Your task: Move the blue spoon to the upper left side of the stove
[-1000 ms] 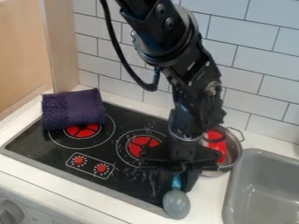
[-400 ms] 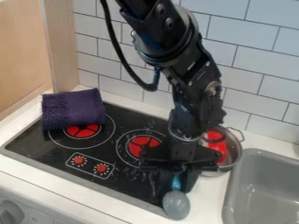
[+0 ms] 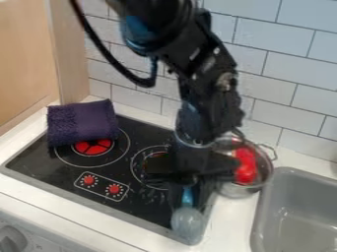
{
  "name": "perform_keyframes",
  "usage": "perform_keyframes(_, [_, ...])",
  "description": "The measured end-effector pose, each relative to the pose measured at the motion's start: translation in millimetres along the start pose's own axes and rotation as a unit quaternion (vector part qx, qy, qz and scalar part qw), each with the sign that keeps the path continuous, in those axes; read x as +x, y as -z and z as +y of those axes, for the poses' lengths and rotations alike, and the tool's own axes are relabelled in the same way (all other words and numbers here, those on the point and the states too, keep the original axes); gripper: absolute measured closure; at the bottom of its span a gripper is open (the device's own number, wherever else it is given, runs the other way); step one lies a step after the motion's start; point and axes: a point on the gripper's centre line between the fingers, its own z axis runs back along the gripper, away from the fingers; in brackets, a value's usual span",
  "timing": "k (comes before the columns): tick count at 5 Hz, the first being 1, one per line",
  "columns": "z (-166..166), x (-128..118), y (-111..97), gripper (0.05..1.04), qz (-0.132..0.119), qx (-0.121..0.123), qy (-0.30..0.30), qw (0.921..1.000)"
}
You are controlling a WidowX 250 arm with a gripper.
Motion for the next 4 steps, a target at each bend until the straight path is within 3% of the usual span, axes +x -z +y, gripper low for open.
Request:
perform_keyframes(2, [19.3, -2.1, -13.4, 0.794, 0.002, -0.014, -0.035, 0.9993])
perform_keyframes(4, [29.0, 23.5, -31.1, 0.794, -0.018, -0.03, -0.054, 0.9979])
